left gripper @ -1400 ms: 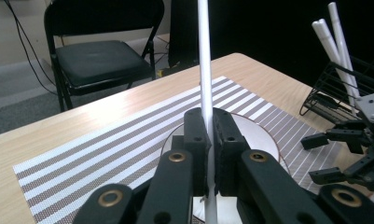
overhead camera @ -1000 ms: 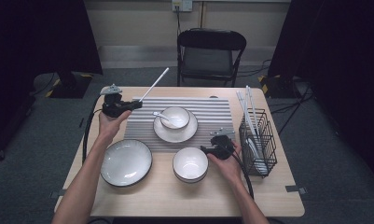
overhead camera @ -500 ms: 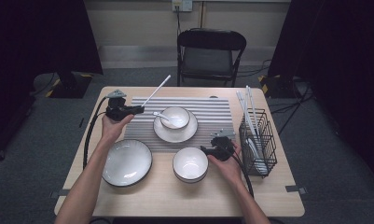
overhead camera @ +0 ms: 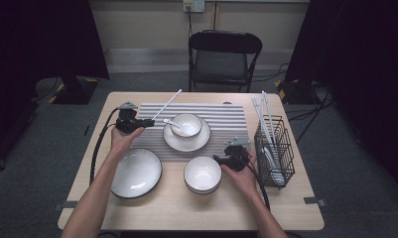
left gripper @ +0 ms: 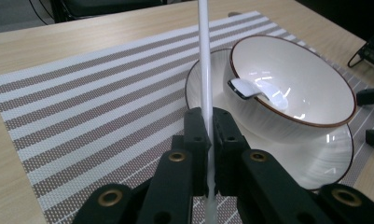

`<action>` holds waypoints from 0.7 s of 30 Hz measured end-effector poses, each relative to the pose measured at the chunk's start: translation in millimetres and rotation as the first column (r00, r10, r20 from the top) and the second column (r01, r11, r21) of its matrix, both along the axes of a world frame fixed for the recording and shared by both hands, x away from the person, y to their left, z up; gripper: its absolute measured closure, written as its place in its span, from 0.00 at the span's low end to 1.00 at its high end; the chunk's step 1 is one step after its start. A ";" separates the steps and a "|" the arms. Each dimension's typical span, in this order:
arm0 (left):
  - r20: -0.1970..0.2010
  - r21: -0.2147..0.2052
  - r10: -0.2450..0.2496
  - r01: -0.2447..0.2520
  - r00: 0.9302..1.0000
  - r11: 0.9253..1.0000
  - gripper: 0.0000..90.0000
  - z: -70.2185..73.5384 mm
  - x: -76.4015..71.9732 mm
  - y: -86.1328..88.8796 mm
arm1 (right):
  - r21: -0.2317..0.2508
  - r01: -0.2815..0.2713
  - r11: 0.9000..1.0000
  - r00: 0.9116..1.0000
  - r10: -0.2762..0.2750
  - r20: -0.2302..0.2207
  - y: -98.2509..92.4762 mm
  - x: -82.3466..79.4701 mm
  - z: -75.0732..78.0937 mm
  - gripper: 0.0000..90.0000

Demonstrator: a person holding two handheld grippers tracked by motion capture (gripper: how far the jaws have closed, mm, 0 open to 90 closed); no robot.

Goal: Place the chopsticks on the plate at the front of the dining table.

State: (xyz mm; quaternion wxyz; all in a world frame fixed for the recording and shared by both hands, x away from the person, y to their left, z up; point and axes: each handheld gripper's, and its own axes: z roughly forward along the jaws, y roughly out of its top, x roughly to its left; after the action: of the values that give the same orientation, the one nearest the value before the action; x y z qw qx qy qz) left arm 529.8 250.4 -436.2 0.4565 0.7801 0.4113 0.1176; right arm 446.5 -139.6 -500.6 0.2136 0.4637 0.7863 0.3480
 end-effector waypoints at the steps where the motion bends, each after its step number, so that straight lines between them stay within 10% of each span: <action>1: -0.005 0.004 0.000 0.000 1.000 1.000 0.96 -1.2 0.6 -0.6 | 0.000 0.000 1.000 1.000 0.000 0.000 0.0 0.0 0.0 0.24; 21: -0.071 0.041 -0.024 0.027 0.997 0.999 0.96 -23.8 2.1 -11.6 | 0.000 0.000 1.000 1.000 0.000 0.000 0.0 0.0 0.0 0.24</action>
State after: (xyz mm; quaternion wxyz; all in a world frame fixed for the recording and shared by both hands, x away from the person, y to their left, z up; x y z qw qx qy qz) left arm 531.8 238.8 -460.0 0.4268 0.7984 0.4146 0.0925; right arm 446.4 -139.6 -500.6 0.2138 0.4637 0.7863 0.3478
